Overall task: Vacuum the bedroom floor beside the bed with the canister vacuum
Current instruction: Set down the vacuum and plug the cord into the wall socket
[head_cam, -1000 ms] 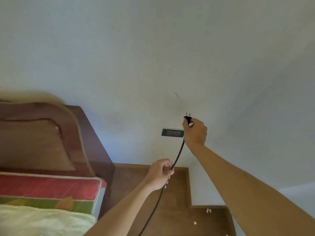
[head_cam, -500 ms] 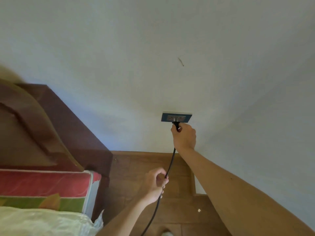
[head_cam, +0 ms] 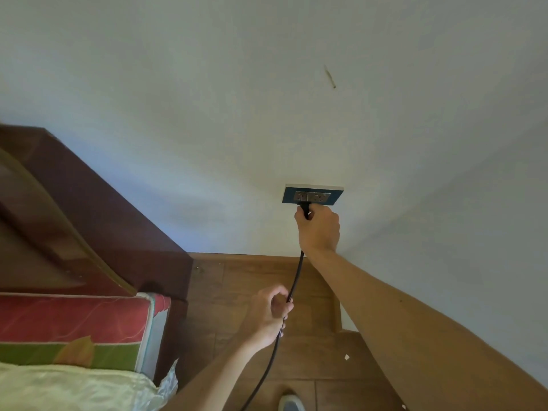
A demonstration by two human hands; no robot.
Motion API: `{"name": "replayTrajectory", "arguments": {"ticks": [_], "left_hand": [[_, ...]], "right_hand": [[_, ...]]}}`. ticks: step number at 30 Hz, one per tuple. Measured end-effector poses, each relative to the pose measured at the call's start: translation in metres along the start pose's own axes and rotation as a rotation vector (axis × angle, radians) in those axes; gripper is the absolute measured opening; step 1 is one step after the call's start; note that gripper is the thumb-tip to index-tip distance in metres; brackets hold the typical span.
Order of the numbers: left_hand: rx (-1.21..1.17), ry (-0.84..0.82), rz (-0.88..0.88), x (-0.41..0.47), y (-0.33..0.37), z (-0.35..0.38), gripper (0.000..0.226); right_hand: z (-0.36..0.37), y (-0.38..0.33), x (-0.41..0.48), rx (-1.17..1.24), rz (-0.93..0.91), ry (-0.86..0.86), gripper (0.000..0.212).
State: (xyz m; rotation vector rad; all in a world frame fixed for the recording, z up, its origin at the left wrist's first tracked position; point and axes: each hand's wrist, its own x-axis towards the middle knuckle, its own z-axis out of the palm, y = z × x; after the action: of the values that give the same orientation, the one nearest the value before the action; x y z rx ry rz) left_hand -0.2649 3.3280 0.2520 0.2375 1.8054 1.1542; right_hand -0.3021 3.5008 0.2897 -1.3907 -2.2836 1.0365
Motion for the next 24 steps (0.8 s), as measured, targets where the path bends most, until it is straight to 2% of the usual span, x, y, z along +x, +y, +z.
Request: {"name": "replayTrajectory", "arguments": {"ticks": [6,24], "left_hand": [[-0.020,-0.020,0.005,0.004,0.001,-0.001,0.028],[0.034,-0.079,0.090,0.011,0.014,-0.010,0.013]], "right_hand": [[0.000,-0.004,0.003,0.002,-0.020,0.019,0.025],[-0.004,-0.012,0.019,-0.028,-0.133,-0.046,0.032]]}}
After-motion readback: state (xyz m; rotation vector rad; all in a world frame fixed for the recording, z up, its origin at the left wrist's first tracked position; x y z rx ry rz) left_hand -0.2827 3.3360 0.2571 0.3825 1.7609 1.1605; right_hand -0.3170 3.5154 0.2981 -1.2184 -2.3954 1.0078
